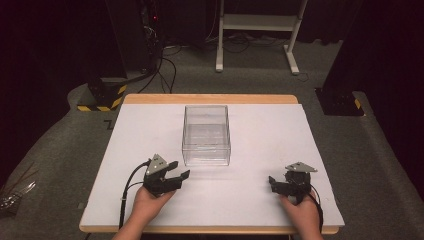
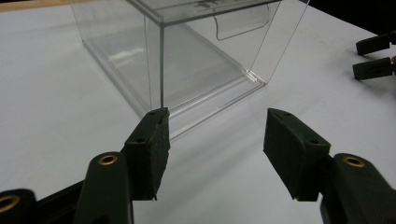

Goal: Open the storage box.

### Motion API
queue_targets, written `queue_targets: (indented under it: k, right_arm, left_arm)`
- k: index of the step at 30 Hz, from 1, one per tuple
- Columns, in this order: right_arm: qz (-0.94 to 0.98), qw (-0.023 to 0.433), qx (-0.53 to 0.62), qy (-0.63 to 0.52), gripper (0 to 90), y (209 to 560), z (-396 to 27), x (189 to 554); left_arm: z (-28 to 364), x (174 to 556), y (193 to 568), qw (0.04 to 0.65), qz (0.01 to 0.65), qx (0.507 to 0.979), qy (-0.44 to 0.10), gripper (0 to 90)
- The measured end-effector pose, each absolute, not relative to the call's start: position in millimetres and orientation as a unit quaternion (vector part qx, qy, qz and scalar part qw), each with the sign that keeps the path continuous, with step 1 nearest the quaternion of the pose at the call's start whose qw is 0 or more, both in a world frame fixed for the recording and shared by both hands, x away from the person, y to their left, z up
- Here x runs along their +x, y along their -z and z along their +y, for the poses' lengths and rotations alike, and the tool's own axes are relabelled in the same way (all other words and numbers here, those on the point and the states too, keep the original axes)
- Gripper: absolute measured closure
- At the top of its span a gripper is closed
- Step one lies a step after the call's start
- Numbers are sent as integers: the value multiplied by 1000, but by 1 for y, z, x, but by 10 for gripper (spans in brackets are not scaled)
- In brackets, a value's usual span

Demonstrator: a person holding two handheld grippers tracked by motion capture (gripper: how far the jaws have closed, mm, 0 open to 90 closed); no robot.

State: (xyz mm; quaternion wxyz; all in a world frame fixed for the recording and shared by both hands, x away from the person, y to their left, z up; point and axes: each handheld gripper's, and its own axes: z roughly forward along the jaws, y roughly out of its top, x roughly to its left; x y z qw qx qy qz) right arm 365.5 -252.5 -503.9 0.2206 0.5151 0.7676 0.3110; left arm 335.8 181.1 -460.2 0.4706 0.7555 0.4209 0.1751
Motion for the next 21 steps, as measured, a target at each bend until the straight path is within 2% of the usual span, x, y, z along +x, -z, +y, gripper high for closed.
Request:
queue_targets:
  k: [21]
  right_arm:
    - [768, 221, 515, -311, 111, 504, -253, 365]
  left_arm:
    - [151, 356, 460, 471, 416, 757, -180, 382]
